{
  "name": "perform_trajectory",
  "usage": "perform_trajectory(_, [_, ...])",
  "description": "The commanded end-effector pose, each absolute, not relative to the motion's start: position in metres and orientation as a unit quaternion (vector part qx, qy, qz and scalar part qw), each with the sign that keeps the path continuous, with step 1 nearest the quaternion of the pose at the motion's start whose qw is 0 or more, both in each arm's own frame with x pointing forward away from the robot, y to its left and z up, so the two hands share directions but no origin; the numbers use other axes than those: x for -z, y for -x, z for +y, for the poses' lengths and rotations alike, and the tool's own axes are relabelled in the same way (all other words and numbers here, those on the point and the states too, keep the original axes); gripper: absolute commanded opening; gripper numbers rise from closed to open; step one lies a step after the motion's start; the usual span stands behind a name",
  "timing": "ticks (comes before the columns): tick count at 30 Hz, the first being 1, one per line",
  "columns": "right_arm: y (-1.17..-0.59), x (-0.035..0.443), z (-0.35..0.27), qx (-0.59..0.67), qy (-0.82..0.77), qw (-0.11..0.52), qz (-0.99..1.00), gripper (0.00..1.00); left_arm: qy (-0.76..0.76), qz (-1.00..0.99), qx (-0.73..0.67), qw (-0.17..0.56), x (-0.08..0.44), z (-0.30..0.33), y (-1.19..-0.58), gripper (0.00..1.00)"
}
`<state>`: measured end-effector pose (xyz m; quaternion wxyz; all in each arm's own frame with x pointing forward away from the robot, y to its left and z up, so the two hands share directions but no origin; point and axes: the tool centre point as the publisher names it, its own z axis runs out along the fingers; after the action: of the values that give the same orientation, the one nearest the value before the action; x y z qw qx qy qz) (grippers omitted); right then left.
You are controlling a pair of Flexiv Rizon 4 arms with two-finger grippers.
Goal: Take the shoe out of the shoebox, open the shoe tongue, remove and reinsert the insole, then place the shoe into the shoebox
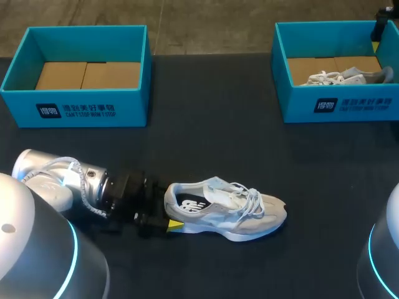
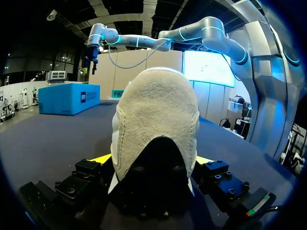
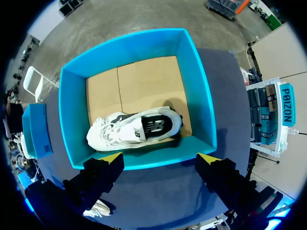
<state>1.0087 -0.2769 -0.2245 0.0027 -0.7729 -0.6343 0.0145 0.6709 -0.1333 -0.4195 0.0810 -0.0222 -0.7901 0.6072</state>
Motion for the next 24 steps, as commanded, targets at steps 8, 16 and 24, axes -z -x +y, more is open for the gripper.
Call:
perform_trajectory(8, [-1.008, 0.224, -0.277, -0.015, 0.773, 0.002, -0.634, 1.0, 0.004, -0.787, -0.612, 0.073, 0.421, -0.14, -0.672, 1.0])
perform_trajectory(16, [-1.008, 0.224, -0.277, -0.015, 0.773, 0.002, -0.634, 1.0, 0.01, -0.786, -0.613, 0.076, 0.42, -0.145, -0.668, 1.0])
perform_trajectory(24, [-1.008, 0.224, -0.277, -0.015, 0.773, 0.002, -0.634, 1.0, 0.006, -0.786, -0.614, 0.076, 0.423, -0.147, -0.668, 0.89])
